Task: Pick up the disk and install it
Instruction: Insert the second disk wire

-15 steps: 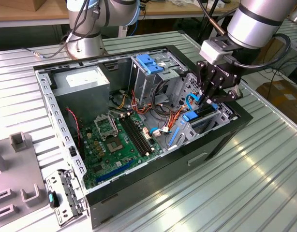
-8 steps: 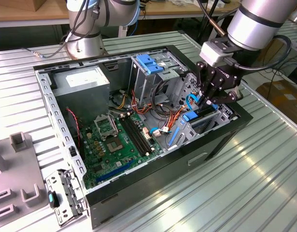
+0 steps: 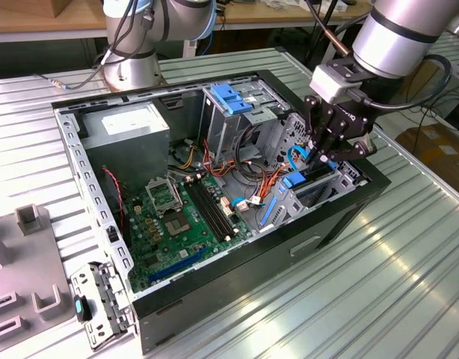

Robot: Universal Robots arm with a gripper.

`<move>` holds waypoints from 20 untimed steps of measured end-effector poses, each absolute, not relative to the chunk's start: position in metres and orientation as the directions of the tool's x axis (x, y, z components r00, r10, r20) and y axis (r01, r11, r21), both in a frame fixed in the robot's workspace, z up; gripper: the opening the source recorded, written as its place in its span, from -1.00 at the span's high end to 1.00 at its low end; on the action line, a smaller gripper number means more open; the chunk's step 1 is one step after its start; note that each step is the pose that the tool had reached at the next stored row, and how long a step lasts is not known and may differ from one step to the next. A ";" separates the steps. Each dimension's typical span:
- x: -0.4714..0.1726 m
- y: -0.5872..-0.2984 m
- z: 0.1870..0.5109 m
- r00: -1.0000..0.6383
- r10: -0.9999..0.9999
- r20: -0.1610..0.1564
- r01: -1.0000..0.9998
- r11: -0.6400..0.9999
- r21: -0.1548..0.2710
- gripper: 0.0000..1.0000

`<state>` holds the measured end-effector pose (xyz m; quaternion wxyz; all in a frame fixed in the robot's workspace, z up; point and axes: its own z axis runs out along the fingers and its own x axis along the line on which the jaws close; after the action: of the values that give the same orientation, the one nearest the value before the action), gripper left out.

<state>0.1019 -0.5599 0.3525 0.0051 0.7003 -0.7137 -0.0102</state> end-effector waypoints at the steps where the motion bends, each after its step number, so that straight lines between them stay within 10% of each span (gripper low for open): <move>1: 0.102 -0.560 0.352 -0.019 -1.000 -0.007 -1.000 0.019 0.022 0.68; 20: 0.103 -0.560 0.344 -0.019 -1.000 -0.023 -1.000 0.018 0.022 0.68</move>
<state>0.1035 -0.5603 0.3439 -0.0005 0.7004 -0.7136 -0.0158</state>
